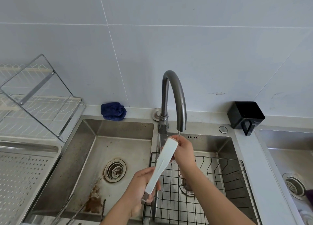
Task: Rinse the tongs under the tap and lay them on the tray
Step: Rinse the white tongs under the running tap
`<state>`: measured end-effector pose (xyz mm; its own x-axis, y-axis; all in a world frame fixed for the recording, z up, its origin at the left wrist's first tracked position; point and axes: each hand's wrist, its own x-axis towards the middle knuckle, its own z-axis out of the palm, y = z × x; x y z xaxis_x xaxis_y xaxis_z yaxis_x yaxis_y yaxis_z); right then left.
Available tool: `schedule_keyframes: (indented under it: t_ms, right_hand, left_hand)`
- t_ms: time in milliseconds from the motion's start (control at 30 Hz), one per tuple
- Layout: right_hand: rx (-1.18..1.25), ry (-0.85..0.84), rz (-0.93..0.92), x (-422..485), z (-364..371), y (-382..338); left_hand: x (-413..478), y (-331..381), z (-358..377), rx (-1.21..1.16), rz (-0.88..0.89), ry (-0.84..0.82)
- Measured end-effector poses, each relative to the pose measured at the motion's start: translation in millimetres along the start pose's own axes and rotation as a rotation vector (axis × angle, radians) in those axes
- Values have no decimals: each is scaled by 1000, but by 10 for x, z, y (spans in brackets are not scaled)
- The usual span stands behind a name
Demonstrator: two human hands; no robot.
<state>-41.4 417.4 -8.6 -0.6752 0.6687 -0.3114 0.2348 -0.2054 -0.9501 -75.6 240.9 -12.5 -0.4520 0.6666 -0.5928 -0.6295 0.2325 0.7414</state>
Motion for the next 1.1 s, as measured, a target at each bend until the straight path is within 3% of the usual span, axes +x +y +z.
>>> schedule_keyframes:
  t_ms: [100, 200, 300, 400, 600, 733, 900, 1033, 1100]
  right_hand:
    - [-50, 125, 12, 33, -26, 42]
    - [-62, 176, 15, 8, -26, 50]
    - [-14, 90, 3, -89, -17, 73]
    - [55, -45, 28, -152, -17, 64]
    - [5, 87, 59, -61, -26, 26]
    - [202, -76, 119, -97, -1, 55]
    - [359, -21, 95, -83, -21, 39]
    - [975, -151, 250, -135, 31, 59]
    - [1075, -221, 266, -127, 7, 50]
  left_hand:
    - [-42, 4, -4, 14, 76, -78]
    - [-124, -31, -34, 217, 223, -138]
    - [-98, -44, -7, 312, 222, 22]
    - [-78, -51, -37, 136, 154, 131]
    - [-49, -41, 24, 133, 203, 171]
    - [-9, -12, 40, 115, 241, 224]
    - [2, -8, 21, 91, 242, 245]
    - [50, -54, 42, -10, 151, 186]
    - [50, -68, 24, -65, 109, 154]
